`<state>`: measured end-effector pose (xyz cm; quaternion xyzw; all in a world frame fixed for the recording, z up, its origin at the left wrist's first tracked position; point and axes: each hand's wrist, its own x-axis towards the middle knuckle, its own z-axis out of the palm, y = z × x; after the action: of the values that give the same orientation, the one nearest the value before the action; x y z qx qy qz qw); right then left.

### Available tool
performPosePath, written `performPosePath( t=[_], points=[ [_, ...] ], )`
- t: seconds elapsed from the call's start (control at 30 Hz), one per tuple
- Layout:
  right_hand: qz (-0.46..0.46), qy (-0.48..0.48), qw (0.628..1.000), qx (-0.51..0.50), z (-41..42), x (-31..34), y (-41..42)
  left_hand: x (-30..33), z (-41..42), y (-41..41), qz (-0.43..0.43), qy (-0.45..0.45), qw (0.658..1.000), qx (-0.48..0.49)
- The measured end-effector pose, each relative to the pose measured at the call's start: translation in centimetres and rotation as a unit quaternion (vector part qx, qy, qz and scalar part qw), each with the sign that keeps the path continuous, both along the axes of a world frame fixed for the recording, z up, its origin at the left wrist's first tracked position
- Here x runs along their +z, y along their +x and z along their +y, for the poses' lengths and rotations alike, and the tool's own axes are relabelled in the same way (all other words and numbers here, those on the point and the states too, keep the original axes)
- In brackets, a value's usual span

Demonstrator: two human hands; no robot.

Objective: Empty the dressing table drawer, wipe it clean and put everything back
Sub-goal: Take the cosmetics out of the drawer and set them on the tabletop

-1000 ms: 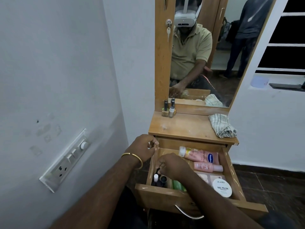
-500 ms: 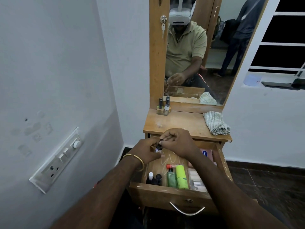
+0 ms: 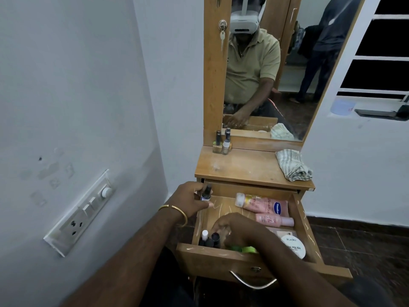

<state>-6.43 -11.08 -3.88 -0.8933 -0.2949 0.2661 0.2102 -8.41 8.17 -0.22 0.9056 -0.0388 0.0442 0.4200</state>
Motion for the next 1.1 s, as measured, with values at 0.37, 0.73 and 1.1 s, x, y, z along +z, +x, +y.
performPosePath(
  t=[0.37, 0.73, 1.1],
  points=[
    [-0.008, 0.067, 0.995, -0.075, -0.8, -0.2, 0.9, -0.4, -0.1, 1.2, -0.009, 0.009, 1.000, 0.007],
    [-0.061, 0.323, 0.916, -0.232, -1.0, 5.7, 4.9, 1.7, -1.5, 3.1, -0.025, -0.085, 0.996, 0.032],
    [-0.124, 0.345, 0.880, -0.302, 1.1, 6.2, 9.7, 2.6, -1.1, 9.7, -0.049, -0.073, 0.994, 0.071]
  ],
)
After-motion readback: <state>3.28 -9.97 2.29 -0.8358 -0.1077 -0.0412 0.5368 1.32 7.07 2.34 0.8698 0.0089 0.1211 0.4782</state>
